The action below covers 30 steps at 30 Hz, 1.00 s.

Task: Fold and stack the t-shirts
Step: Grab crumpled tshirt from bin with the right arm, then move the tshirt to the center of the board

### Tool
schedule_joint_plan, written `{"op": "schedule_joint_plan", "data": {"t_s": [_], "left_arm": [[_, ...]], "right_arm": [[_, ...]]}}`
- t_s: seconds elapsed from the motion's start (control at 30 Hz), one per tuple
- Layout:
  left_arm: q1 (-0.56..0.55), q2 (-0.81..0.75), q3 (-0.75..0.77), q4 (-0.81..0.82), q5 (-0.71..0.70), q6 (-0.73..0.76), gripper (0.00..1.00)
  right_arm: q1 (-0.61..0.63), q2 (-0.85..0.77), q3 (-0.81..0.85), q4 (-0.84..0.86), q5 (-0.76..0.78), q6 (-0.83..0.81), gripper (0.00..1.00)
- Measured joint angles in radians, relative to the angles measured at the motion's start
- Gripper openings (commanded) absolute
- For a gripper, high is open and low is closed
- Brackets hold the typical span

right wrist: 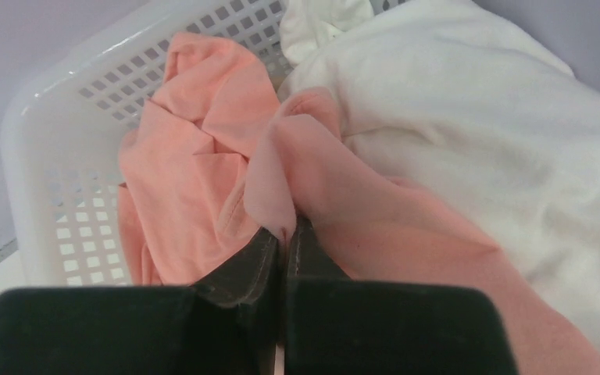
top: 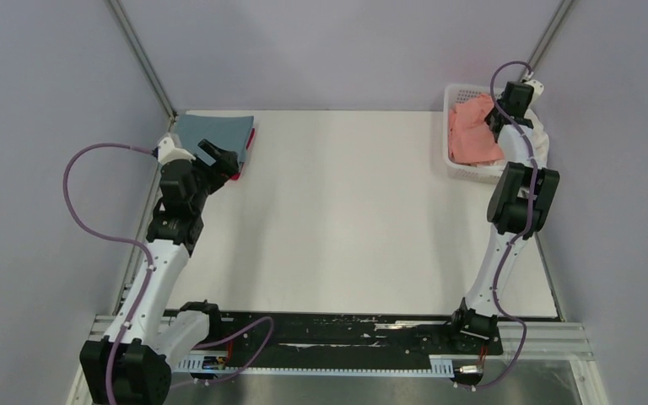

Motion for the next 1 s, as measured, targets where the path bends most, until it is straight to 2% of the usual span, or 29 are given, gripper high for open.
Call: {"op": "schedule_joint_plan", "data": {"t_s": [0.23, 0.5, 0.67, 0.83, 0.9, 1.0], "left_arm": [[0.000, -0.083, -0.027, -0.020, -0.020, 0.004, 1.00], [0.000, -0.176, -0.071, -0.092, -0.045, -0.005, 1.00], [0.001, -0.234, -0.114, -0.108, -0.052, -0.016, 1.00], [0.001, -0.280, -0.140, -0.136, -0.043, -0.023, 1.00], [0.001, -0.295, -0.140, -0.147, -0.041, -0.026, 1.00], [0.001, -0.320, -0.140, -0.182, -0.041, -0.031, 1.00]], "right_arm": [[0.017, -0.071, 0.013, -0.029, -0.086, -0.017, 0.00], [0.146, -0.395, 0.083, -0.024, -0.269, -0.056, 0.00], [0.353, -0.539, 0.159, 0.038, -0.330, -0.126, 0.00], [0.652, -0.637, 0.188, 0.080, -0.400, -0.206, 0.00], [0.711, -0.658, 0.186, 0.083, -0.431, -0.214, 0.00], [0.735, -0.692, 0.137, 0.098, -0.456, -0.212, 0.00]]}}
